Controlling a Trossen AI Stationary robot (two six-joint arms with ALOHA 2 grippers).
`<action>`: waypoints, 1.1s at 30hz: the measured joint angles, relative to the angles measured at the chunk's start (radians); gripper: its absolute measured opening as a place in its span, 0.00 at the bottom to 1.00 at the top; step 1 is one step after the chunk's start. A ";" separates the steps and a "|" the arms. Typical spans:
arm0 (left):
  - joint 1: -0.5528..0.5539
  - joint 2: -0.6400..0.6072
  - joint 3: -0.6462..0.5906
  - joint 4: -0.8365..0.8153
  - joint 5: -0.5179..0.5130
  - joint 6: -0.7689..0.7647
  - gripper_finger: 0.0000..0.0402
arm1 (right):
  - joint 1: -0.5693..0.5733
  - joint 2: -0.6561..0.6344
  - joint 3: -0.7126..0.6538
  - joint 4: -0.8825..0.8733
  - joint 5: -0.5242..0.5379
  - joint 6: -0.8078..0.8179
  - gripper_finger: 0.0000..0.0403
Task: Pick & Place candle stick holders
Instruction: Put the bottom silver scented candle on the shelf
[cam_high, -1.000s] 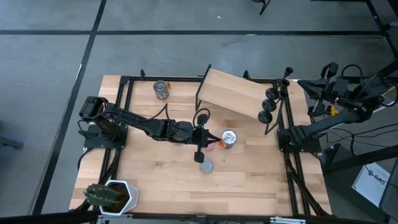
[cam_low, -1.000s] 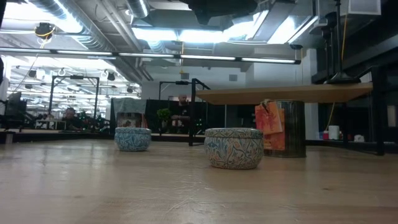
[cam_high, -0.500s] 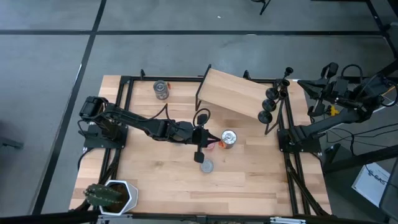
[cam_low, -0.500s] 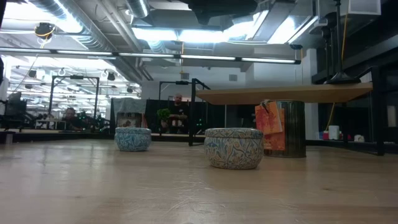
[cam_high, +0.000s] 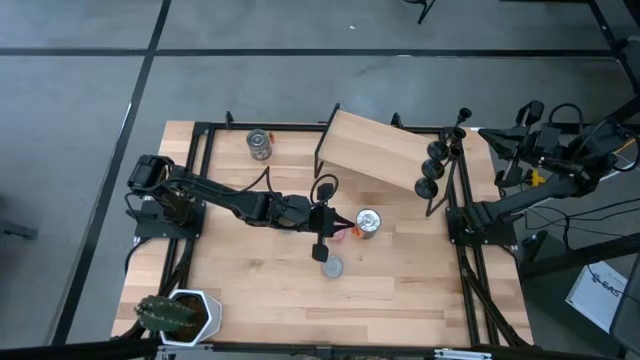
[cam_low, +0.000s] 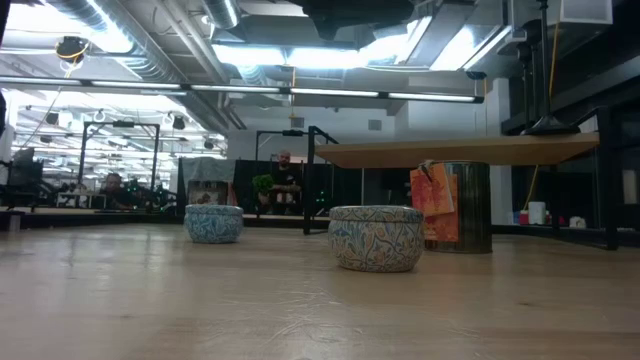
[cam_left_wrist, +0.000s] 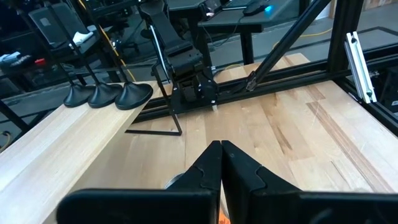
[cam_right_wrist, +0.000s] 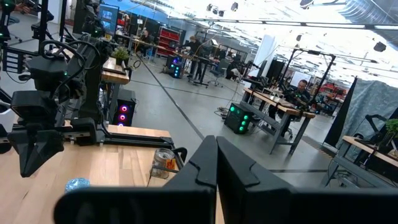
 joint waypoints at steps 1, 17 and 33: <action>0.000 0.000 0.000 0.000 0.000 0.000 0.01 | 0.000 0.000 0.000 0.000 0.000 0.000 0.01; 0.000 0.000 0.000 -0.003 0.000 0.000 0.01 | 0.000 0.000 0.000 0.000 0.000 0.000 0.01; -0.016 0.000 0.000 -0.006 0.143 0.000 0.08 | 0.000 0.000 0.000 0.000 0.000 0.000 0.01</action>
